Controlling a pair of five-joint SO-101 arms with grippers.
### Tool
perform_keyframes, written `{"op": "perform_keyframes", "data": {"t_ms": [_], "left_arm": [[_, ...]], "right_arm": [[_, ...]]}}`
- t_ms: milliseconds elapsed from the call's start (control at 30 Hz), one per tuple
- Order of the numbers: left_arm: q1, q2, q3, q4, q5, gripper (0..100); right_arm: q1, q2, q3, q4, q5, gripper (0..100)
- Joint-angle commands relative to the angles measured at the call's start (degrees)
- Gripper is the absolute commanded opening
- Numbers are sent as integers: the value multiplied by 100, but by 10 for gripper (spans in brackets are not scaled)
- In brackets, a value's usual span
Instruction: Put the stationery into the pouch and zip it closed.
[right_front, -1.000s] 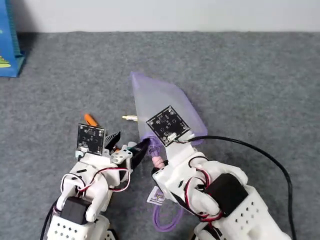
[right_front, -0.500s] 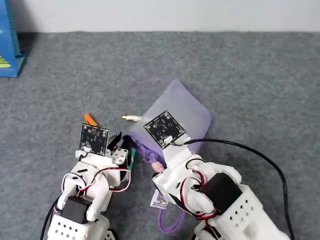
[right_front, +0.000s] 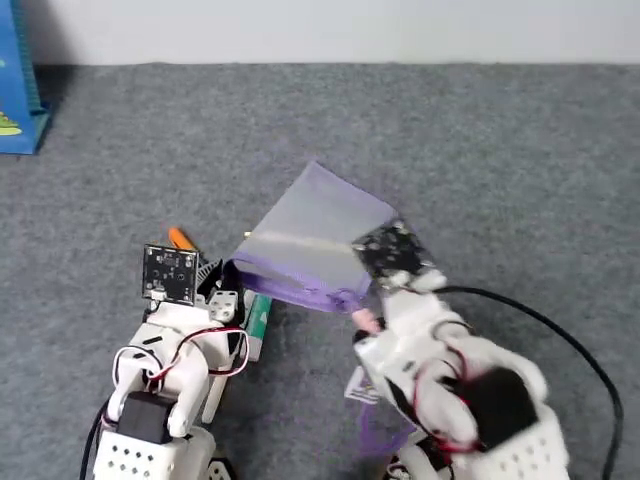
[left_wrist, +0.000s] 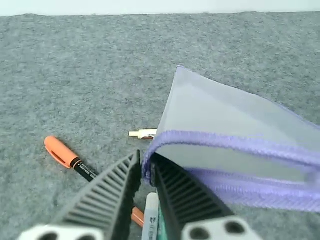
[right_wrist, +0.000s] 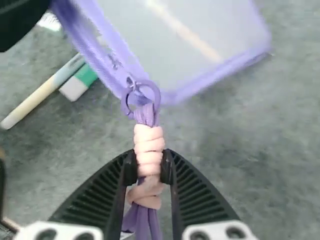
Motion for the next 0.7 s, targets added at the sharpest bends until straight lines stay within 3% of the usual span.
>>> {"op": "perform_keyframes", "data": {"t_ms": [0,233,400,667], "left_arm": [[-97,-70,-48,26,-53,11],[-79,-70,-13,35,-70,11],[290,-70,-13,9,-88,16],[334,-70,-22,-18,-88,224]], "right_arm": [[409,-629,-53,224,290,7],[462,-1446,-53,382,264,7],[435,-1789,-53,382,246,7],[426,-1938,-44,470,246,7]]}}
